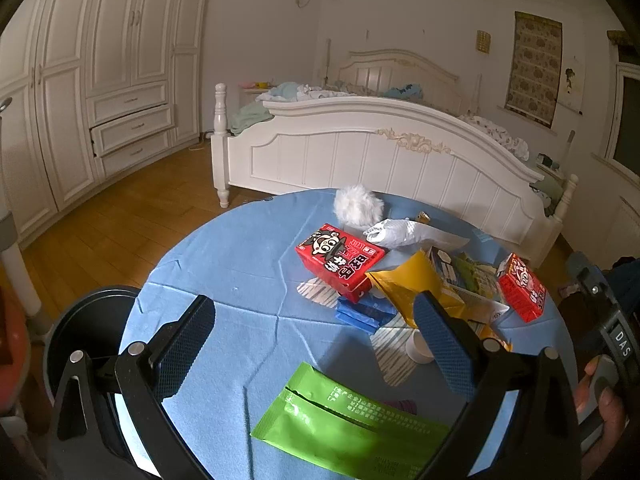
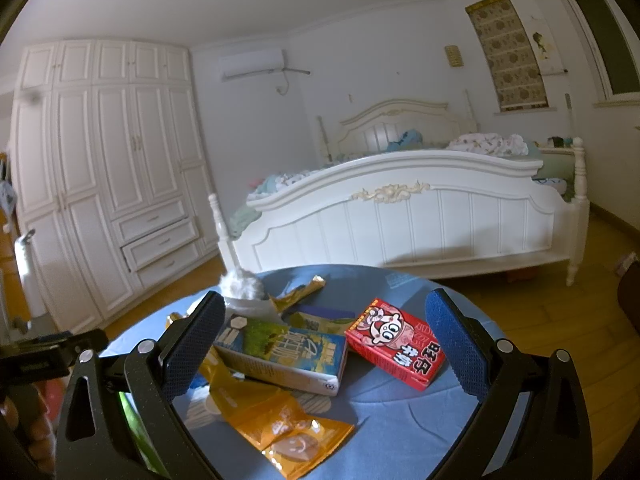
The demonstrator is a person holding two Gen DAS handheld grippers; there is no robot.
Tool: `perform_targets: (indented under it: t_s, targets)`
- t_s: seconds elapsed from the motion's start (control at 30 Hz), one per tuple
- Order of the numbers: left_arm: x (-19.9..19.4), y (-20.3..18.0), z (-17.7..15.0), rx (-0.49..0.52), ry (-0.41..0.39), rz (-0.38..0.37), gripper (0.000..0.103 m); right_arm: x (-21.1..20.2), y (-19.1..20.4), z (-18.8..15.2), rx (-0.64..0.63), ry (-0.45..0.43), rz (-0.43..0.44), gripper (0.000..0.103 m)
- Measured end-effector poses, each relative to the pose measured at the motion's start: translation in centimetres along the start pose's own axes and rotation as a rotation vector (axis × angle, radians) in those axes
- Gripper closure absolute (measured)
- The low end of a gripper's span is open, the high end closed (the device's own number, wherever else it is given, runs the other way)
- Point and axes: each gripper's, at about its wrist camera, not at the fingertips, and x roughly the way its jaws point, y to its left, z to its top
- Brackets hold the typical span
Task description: Collect trash
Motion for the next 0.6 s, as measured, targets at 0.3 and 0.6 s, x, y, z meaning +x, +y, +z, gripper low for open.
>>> perform_targets:
  t_s: [0.3,0.6]
  targets:
    - [0.02,-0.01,-0.04,0.001,0.003,0.004,0.005,0.35,0.14,-0.14,0.003,-0.002,0.002,0.004]
    - [0.30,0.14,-0.17,0.009,0.013,0.009,0.005,0.41,0.29,-0.08,0.004,-0.001,0.002,0.004]
